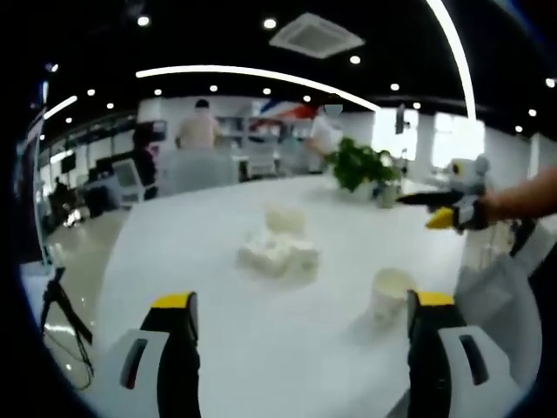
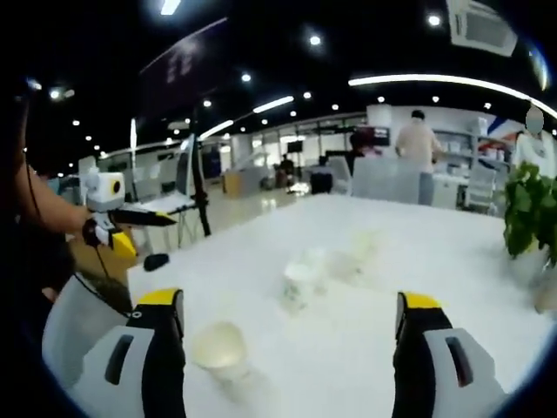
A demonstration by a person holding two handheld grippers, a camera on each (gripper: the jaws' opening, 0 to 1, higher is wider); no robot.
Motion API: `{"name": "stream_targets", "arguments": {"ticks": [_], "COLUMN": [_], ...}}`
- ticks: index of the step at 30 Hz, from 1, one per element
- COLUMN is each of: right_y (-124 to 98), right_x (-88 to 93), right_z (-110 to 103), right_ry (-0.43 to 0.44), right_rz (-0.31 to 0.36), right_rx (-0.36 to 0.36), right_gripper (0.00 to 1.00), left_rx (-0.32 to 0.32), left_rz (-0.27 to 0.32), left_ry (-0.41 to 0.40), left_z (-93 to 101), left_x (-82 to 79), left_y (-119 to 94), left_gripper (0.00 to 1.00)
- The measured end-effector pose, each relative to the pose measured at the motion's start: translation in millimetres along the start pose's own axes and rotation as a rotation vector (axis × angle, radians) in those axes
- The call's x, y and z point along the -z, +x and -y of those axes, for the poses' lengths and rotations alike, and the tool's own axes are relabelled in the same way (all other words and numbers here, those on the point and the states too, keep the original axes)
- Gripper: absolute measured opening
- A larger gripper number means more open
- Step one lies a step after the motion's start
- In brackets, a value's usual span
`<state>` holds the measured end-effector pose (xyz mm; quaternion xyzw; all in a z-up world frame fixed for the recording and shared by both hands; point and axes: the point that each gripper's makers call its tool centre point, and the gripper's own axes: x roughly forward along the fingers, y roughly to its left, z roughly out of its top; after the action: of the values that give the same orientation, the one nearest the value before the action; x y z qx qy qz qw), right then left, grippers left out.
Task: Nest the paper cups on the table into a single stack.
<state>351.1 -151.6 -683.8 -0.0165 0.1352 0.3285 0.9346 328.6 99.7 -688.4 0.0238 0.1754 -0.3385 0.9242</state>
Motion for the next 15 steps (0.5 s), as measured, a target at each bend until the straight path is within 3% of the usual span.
{"name": "stream_targets", "arguments": {"ticks": [2, 3, 5, 6, 8, 9, 12, 13, 15], "right_y": [-4.0, -5.9, -7.7, -8.3, -10.5, -13.1, -18.3, -18.5, -14.5], "right_x": [3.9, 4.2, 4.2, 7.8, 16.0, 22.8, 16.5, 17.1, 12.0], "right_z": [7.2, 10.2, 11.1, 13.6, 18.8, 18.4, 18.2, 20.1, 26.3], "right_ry": [0.018, 0.039, 0.012, -0.052, -0.036, -0.017, -0.071, -0.075, -0.083], "right_rz": [-0.006, -0.001, 0.005, -0.009, -0.03, -0.071, -0.06, -0.067, -0.04], "right_rx": [0.033, 0.034, 0.007, -0.021, -0.032, -0.043, -0.065, -0.06, -0.045], "right_gripper": [1.0, 1.0, 1.0, 1.0, 1.0, 1.0, 1.0, 1.0, 1.0], "left_rx": [0.047, 0.04, 0.037, 0.032, 0.006, -0.015, -0.042, -0.036, -0.037], "left_rz": [-0.037, -0.063, -0.021, -0.009, -0.004, -0.013, 0.02, 0.016, -0.006], "left_ry": [0.028, 0.04, 0.068, 0.071, 0.027, 0.013, -0.007, -0.003, 0.079], "left_z": [2.9, 2.5, 5.5, 5.6, 2.9, 1.4, 5.6, 7.6, 6.4], "left_x": [9.3, 12.4, 4.1, 3.3, 7.4, 10.2, 8.7, 10.4, 15.9], "left_y": [2.2, 2.9, 4.3, 5.5, 6.2, 5.1, 5.3, 7.5, 14.0], "left_gripper": [0.99, 0.99, 0.99, 0.99, 0.99, 0.99, 0.99, 0.99, 0.99]}}
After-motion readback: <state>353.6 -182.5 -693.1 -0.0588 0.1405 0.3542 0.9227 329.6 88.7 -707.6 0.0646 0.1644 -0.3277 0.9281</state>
